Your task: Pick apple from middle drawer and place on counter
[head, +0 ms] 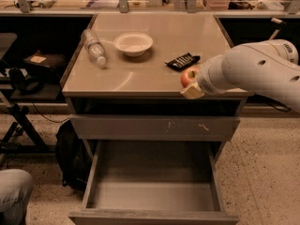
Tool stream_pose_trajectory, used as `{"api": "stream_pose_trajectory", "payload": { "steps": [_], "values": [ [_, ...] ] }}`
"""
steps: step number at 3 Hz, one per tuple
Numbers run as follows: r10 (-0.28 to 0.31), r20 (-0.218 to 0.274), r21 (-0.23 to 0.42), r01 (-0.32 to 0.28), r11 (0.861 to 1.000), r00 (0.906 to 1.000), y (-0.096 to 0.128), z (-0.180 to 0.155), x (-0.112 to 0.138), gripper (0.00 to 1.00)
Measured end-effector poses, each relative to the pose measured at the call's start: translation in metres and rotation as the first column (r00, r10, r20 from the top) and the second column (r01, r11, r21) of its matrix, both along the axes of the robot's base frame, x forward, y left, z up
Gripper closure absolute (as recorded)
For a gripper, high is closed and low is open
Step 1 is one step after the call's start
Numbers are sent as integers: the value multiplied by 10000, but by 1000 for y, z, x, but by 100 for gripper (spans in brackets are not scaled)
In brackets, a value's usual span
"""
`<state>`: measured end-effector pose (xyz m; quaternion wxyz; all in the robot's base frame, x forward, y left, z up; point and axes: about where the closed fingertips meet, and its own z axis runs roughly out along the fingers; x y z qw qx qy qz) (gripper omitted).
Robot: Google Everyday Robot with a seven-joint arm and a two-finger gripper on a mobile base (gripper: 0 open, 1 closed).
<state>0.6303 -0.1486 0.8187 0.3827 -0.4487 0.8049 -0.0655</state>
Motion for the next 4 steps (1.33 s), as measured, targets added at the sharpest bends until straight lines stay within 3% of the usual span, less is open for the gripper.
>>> {"api": "stream_pose_trajectory", "payload": {
  "steps": [1,2,3,4],
  "values": [
    [0,1,0,0,10000,10000,0,0,0,100],
    [-45,506,-372,64,9993,9987,-1,39,28,100],
    [-20,469,-1146,74,9934,9989,-8,70,74,100],
    [-196,33,-1526,199,9881,9998,-36,81,105,100]
  ]
}}
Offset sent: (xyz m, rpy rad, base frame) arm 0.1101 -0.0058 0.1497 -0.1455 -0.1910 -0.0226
